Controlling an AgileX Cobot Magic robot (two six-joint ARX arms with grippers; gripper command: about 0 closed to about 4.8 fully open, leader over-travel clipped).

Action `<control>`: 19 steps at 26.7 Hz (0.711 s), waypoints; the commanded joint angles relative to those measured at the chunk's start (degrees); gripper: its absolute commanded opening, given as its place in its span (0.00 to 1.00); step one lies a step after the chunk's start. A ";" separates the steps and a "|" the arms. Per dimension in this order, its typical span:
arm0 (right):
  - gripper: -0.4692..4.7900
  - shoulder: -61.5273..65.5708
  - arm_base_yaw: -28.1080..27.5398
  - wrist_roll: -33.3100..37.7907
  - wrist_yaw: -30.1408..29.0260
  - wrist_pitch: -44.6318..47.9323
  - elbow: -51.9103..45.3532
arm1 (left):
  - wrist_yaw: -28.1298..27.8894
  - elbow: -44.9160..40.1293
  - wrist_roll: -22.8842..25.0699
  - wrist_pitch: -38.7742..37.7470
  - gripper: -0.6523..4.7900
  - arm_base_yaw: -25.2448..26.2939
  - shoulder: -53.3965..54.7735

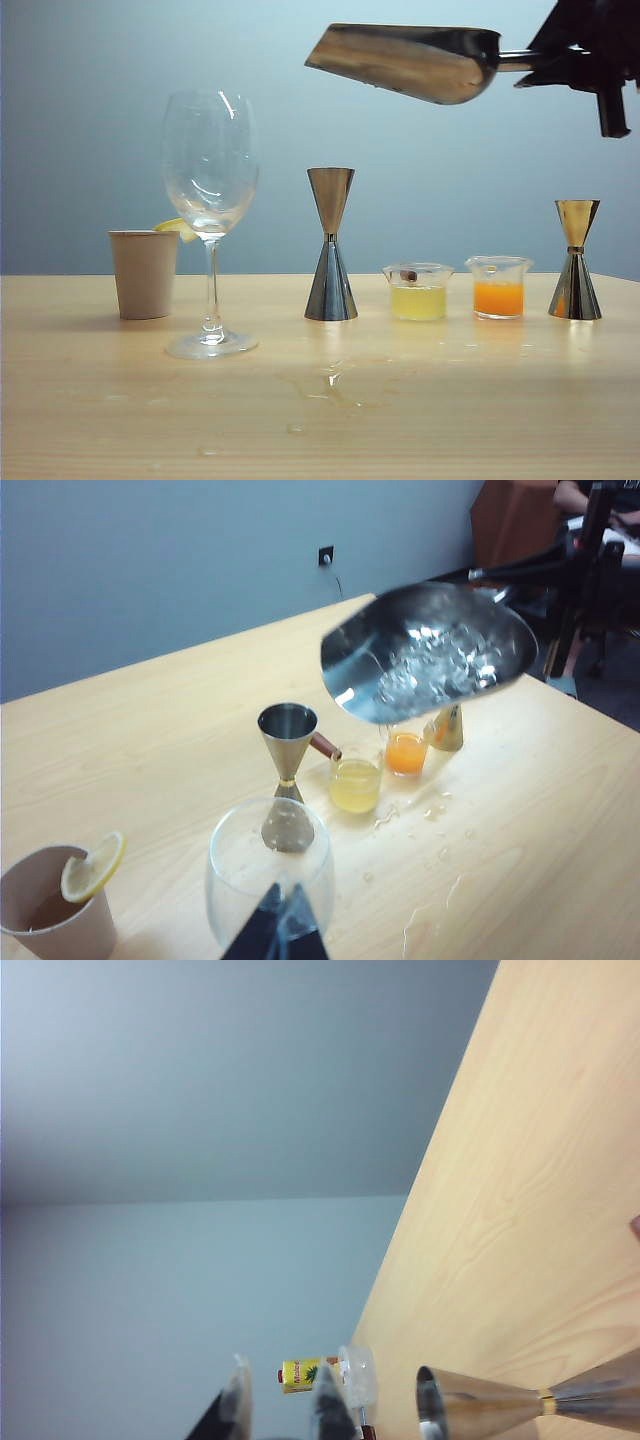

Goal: Pick up the ice scoop on the desk filled with ice cubes, pour the ice into the goblet, and finally put the scoop back on the table.

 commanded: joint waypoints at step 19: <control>0.08 -0.44 10.32 -0.59 9.22 -4.76 7.54 | -0.17 2.29 0.00 -3.26 0.11 -0.02 -0.07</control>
